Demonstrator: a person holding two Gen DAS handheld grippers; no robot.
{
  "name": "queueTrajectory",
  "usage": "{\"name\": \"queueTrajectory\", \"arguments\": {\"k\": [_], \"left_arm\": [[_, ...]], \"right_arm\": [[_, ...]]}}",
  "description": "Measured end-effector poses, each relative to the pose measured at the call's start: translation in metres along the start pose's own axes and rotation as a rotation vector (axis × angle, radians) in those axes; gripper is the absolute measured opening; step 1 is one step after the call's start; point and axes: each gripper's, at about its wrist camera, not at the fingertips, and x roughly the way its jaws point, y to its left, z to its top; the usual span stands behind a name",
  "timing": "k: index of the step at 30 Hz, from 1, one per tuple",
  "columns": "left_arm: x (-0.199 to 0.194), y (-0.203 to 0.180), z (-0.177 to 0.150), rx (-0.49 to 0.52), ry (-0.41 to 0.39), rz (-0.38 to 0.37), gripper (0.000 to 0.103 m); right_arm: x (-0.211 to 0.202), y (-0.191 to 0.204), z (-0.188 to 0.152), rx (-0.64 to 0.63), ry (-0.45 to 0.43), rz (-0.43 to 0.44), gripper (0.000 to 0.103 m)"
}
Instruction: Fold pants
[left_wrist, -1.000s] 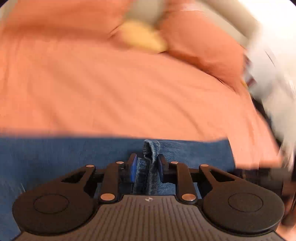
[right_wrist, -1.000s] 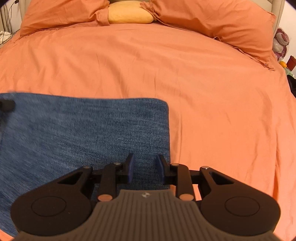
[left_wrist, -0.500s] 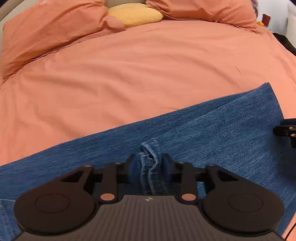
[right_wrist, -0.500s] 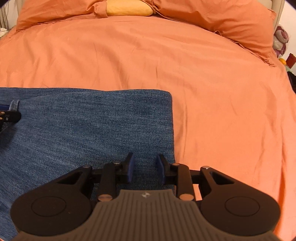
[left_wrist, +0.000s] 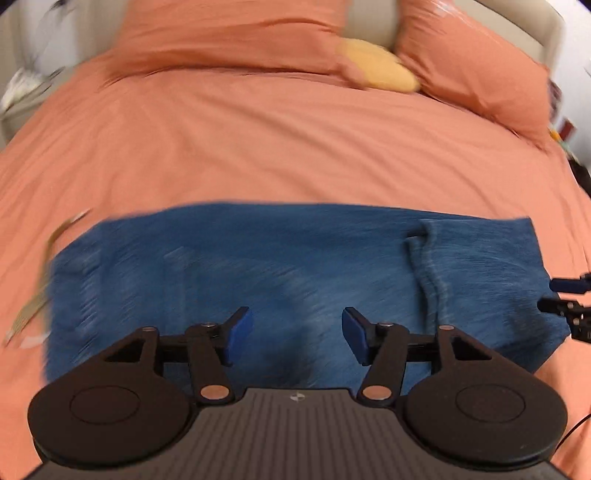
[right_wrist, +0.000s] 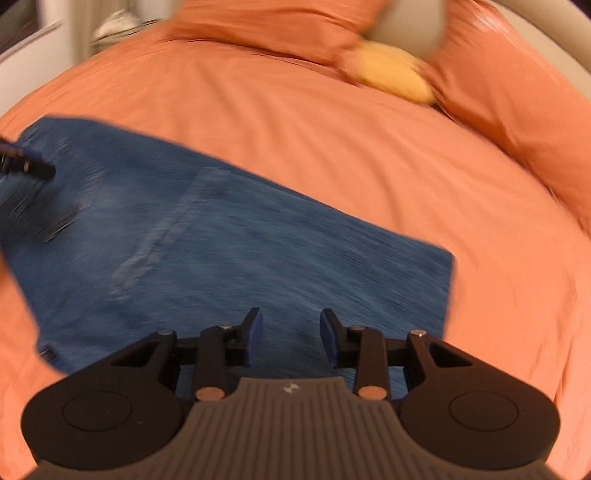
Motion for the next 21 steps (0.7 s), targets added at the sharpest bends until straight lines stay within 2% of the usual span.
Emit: {"name": "queueTrajectory", "arguments": {"k": [5, 10, 14, 21], "left_arm": [[-0.023, 0.078, -0.028, -0.175, -0.001, 0.04, 0.073], [-0.028, 0.14, -0.056, -0.376, -0.025, 0.046, 0.076], [-0.021, 0.174, -0.079, -0.568, -0.055, 0.012, 0.079], [0.009, 0.207, -0.108, -0.822, -0.098, -0.145, 0.079]], "right_arm": [[-0.006, 0.048, 0.01, -0.163, -0.014, 0.035, 0.032], [0.004, 0.069, 0.015, -0.277, 0.003, 0.034, 0.027], [0.014, 0.078, 0.022, -0.299, 0.005, 0.062, 0.025], [0.038, 0.102, 0.035, -0.357, 0.025, 0.115, 0.019]]}}
